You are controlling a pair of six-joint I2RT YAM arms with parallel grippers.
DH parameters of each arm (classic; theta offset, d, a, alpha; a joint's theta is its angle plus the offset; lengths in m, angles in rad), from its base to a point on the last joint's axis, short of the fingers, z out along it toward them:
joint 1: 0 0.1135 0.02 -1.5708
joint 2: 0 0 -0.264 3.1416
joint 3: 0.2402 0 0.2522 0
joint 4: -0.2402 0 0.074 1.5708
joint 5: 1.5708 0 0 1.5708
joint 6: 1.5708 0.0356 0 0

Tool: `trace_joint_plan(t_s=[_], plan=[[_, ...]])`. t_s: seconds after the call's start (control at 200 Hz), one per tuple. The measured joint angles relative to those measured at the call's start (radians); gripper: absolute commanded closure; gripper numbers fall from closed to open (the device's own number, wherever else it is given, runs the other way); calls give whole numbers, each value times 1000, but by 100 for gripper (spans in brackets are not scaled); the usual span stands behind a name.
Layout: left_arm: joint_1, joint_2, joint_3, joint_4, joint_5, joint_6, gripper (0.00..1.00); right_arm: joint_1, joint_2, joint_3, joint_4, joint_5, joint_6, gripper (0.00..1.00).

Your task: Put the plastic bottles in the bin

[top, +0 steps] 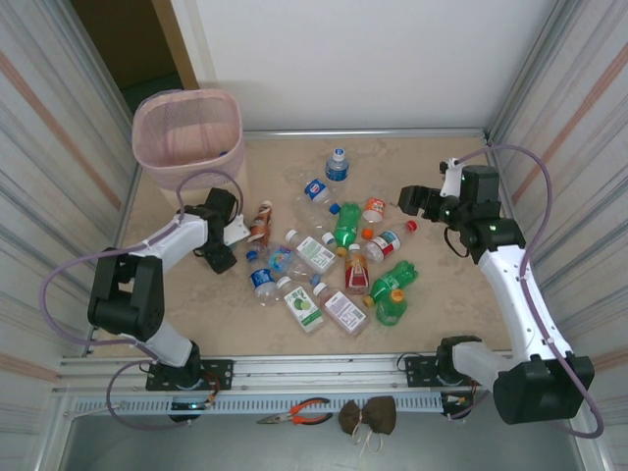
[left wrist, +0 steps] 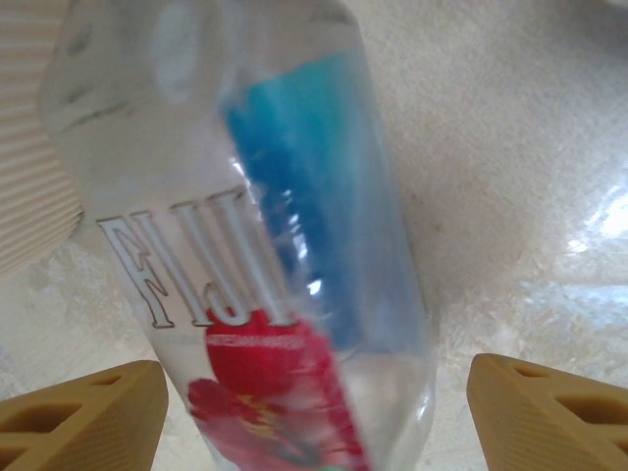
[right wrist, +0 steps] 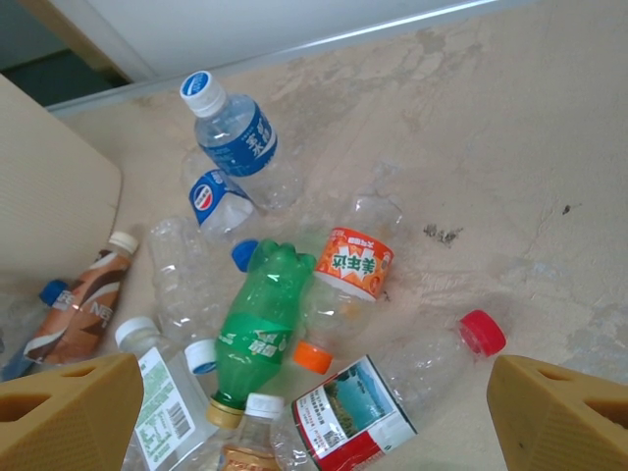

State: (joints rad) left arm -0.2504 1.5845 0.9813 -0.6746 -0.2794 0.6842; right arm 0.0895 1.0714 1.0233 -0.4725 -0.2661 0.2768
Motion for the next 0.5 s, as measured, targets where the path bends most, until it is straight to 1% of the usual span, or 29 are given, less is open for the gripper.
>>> trace_joint_plan(t_s=[0.14, 0.281, 0.496], plan=[[-8, 21, 3, -8, 26, -3, 22, 0, -8, -3, 0, 0, 0, 10], [-13, 38, 7, -18, 37, -8, 30, 0, -14, -4, 0, 0, 0, 10], [-13, 38, 8, -28, 45, -14, 37, 0, -27, -11, 0, 0, 0, 10]])
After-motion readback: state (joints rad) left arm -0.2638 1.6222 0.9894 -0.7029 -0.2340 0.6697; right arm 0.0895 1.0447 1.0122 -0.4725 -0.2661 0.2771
